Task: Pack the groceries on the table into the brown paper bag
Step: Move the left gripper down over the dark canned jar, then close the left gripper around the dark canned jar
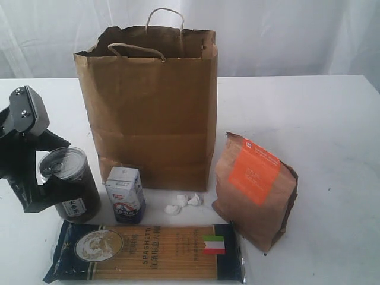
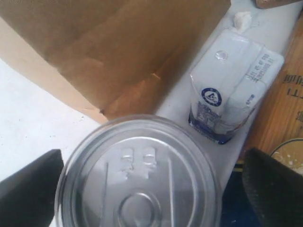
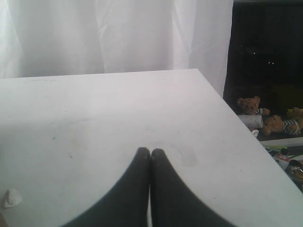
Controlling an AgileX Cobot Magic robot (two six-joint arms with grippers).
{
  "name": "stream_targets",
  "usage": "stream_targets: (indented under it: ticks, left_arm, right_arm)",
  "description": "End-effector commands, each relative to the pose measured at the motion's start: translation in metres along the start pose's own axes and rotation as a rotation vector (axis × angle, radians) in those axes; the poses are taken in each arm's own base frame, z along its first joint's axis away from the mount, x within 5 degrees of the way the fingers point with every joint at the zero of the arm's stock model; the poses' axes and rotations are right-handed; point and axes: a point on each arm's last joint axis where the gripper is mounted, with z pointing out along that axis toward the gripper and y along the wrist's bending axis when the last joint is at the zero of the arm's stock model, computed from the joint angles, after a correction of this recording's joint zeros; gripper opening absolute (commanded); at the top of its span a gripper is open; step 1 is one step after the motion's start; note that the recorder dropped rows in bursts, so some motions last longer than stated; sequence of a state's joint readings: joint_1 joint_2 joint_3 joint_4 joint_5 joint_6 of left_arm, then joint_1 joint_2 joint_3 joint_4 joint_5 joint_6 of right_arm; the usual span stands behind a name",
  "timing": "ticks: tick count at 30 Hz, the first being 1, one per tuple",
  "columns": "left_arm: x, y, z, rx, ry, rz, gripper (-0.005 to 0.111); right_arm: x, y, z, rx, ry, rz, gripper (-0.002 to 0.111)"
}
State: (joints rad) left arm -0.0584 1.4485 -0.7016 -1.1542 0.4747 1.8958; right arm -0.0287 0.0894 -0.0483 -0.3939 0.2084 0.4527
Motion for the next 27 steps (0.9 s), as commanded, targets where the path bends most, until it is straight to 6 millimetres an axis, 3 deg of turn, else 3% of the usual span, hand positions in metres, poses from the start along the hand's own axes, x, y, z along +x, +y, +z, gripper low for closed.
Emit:
stream_targets:
  ticks: [1,19,24,27]
  left_arm:
    - [-0.001,0.000,0.001,-0.012,-0.013,-0.037,0.104]
    - [0.010,0.004,0.012,-0.011,0.034,-0.070,0.099]
    - [0.010,0.004,0.012,-0.011,0.034,-0.070,0.075]
    - [0.010,0.004,0.012,-0.011,0.034,-0.070,0.042]
  right_arm:
    - [0.001,0.000,0.000,0.005,0.004,-0.002,0.000]
    - [0.001,0.000,0.000,0.005,0.004,-0.002,0.000]
    - [0.001,0.000,0.000,0.005,0.004,-0.002,0.000]
    - [0.001,0.000,0.000,0.006,0.005,-0.002,0.000]
